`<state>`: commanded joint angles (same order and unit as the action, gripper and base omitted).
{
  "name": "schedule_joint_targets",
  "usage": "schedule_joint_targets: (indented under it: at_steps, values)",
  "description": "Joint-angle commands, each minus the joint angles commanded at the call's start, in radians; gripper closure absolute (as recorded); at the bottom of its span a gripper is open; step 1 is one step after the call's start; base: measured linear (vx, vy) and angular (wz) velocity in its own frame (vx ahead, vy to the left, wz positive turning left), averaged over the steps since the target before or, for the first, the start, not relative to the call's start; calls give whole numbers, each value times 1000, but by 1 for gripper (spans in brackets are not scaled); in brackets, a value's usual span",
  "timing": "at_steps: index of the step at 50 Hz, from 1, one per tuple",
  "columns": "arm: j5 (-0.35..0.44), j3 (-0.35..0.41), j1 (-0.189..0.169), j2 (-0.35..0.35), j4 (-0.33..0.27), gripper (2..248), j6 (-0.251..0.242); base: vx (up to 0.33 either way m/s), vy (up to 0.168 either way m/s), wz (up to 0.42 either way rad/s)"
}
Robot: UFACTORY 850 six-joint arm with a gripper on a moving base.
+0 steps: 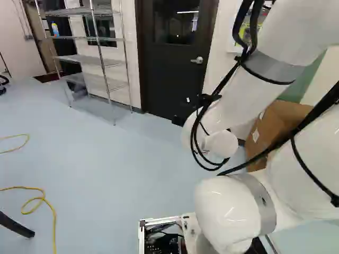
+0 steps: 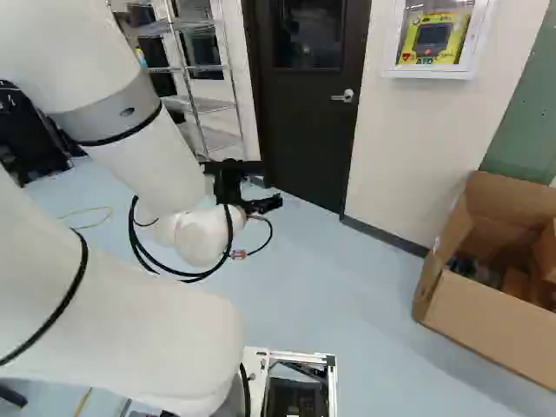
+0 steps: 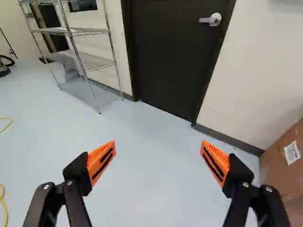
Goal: Open the door and move inside
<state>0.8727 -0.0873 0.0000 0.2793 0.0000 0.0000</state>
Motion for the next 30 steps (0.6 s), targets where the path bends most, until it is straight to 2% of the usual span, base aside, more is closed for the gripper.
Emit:
schedule_joint_targets:
  at_steps: [23, 30]
  values:
    - [0, 0, 0, 0, 0, 3, 0, 0, 0, 2]
    - [0, 0, 0, 0, 0, 3, 0, 86, 71, 27]
